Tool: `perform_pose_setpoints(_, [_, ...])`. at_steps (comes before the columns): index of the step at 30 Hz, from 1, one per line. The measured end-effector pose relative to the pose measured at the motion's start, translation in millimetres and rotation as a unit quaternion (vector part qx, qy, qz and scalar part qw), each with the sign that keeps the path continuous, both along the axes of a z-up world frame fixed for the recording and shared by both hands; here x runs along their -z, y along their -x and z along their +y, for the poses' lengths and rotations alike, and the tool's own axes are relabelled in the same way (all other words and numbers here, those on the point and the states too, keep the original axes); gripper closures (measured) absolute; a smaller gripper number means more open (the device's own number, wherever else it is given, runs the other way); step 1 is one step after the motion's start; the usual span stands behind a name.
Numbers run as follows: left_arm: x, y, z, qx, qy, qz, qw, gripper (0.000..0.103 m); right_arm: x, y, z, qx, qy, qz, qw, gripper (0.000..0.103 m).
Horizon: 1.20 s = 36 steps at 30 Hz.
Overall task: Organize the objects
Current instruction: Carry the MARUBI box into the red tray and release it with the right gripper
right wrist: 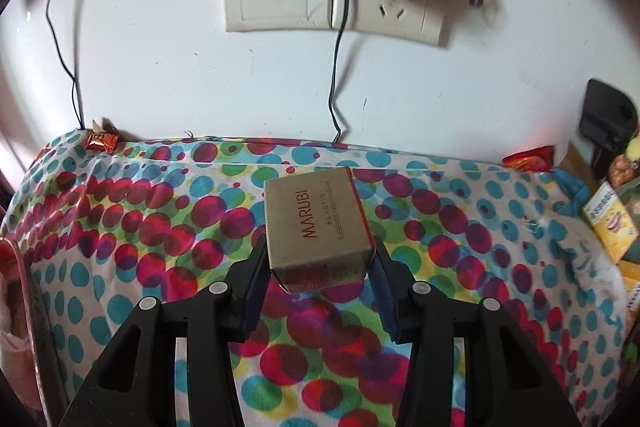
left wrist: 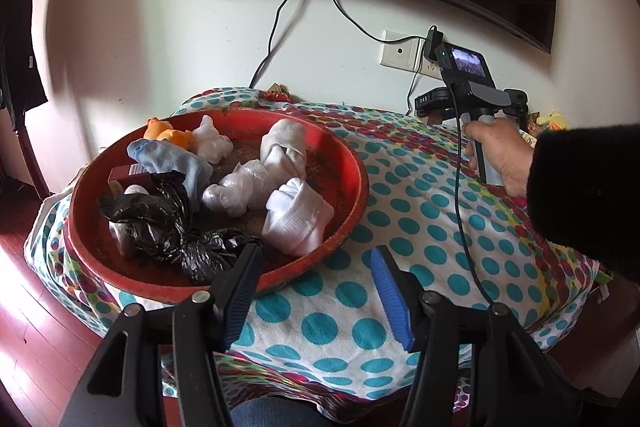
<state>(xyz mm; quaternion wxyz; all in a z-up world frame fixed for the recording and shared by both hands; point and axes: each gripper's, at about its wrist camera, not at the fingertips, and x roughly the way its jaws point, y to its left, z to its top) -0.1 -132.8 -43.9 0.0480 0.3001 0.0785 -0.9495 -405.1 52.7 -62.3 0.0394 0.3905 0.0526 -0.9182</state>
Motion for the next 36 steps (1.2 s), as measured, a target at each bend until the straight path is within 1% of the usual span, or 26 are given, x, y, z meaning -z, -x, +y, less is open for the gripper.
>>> perform_pose_setpoints(3, [0, -3, 2, -0.004, 0.002, -0.003, 1.0, 0.045, -11, -22, -11, -0.005, -0.019, 0.015, 1.0, 0.058])
perform_pose_setpoints(6, [0, -8, 3, -0.011, 0.001, -0.002, 0.9999, 0.045, -24, -44, -24, -0.019, -0.026, 0.026, 0.999, 0.058])
perform_pose_setpoints(13, [-2, -27, 10, -0.009, 0.012, 0.0, 0.9999, 0.045, -59, -102, -49, -0.056, -0.031, 0.053, 0.997, 0.058])
perform_pose_setpoints(18, [-4, -40, 11, -0.012, 0.019, 0.004, 0.9997, 0.045, -81, -134, -69, -0.076, -0.036, 0.071, 0.994, 0.058])
perform_pose_setpoints(21, [-5, -45, 8, -0.017, 0.019, 0.004, 0.9997, 0.045, -93, -147, -77, -0.084, -0.035, 0.079, 0.993, 0.058])
perform_pose_setpoints(27, [-9, -53, 2, -0.026, 0.016, 0.008, 0.9995, 0.045, -109, -167, -94, -0.095, -0.05, 0.094, 0.99, 0.058])
perform_pose_setpoints(31, [-8, -57, -2, -0.03, 0.015, 0.004, 0.9994, 0.045, -114, -176, -102, -0.1, -0.05, 0.096, 0.989, 0.058])
perform_pose_setpoints(36, [-4, -67, -17, -0.052, -0.002, -0.004, 0.9986, 0.045, -115, -186, -114, -0.11, -0.054, 0.097, 0.988, 0.058])
